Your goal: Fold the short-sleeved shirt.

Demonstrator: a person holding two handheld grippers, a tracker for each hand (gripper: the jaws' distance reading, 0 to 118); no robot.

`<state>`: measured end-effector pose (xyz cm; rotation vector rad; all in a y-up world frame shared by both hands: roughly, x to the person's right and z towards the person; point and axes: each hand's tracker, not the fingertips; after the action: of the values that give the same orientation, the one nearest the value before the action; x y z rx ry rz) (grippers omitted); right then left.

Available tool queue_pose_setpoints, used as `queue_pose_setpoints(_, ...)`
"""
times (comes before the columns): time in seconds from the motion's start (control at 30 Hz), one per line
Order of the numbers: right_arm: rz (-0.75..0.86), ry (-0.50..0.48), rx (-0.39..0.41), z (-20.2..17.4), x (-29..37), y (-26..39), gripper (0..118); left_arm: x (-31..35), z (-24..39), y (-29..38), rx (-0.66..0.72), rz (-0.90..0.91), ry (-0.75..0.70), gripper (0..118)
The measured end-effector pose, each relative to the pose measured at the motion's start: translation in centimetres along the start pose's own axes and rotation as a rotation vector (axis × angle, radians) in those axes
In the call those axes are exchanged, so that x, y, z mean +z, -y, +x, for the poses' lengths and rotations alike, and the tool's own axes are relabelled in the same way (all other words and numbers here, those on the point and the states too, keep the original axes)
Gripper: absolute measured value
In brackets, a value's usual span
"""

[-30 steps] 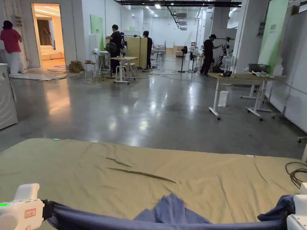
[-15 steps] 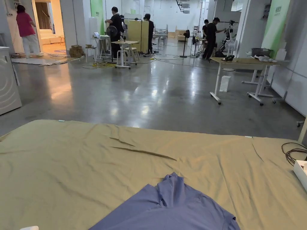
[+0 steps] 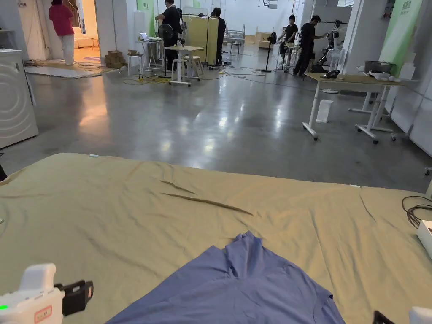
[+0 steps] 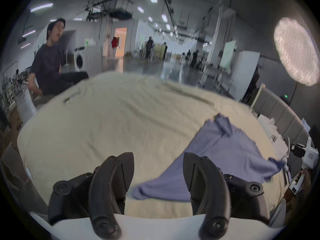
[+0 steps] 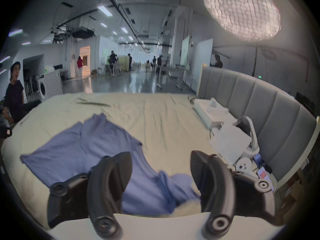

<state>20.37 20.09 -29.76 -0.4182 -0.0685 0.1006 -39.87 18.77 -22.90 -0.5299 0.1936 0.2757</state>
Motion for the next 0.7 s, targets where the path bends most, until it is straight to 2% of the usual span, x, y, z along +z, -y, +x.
queue_pose_setpoints(0.2, 0.189, -0.052, 0.01, -3.3, 3.3, -4.7, 79, 4.2, 3.8, -3.5, -0.027, 0.16, 0.032, 66)
queue_pose_setpoints(0.3, 0.274, -0.084, -0.032, -5.1, 5.1, -6.3, 77, 6.3, 6.7, -3.9, -0.067, 0.238, 0.047, 66)
queue_pose_setpoints(0.37, 0.328, -0.097, -0.029, -6.5, 6.3, -6.9, 67, 7.5, 8.9, -3.7, -0.125, 0.297, 0.036, 66)
queue_pose_setpoints(0.4, 0.354, -0.087, -0.017, -7.2, 6.8, -7.1, 52, 8.1, 9.9, -3.5, -0.149, 0.319, 0.025, 65)
queue_pose_setpoints(0.47, 0.393, -0.085, 0.003, -8.4, 7.8, -7.4, 26, 9.1, 11.8, -3.0, -0.17, 0.369, 0.028, 51)
queue_pose_setpoints(0.53, 0.401, -0.095, -0.003, -9.3, 8.5, -7.5, 5, 9.8, 13.3, -2.6, -0.171, 0.393, 0.036, 13)
queue_pose_setpoints(0.57, 0.406, -0.096, -0.005, -9.7, 8.8, -7.5, 0, 10.0, 13.9, -2.5, -0.178, 0.411, 0.035, 2)
queue_pose_setpoints(0.6, 0.414, -0.095, -0.009, -10.0, 9.1, -7.4, 0, 10.3, 14.5, -2.2, -0.188, 0.444, 0.0, 2)
queue_pose_setpoints(0.7, 0.392, -0.119, -0.021, -10.2, 9.3, -7.2, 0, 10.5, 15.1, -2.0, -0.183, 0.414, 0.063, 1)
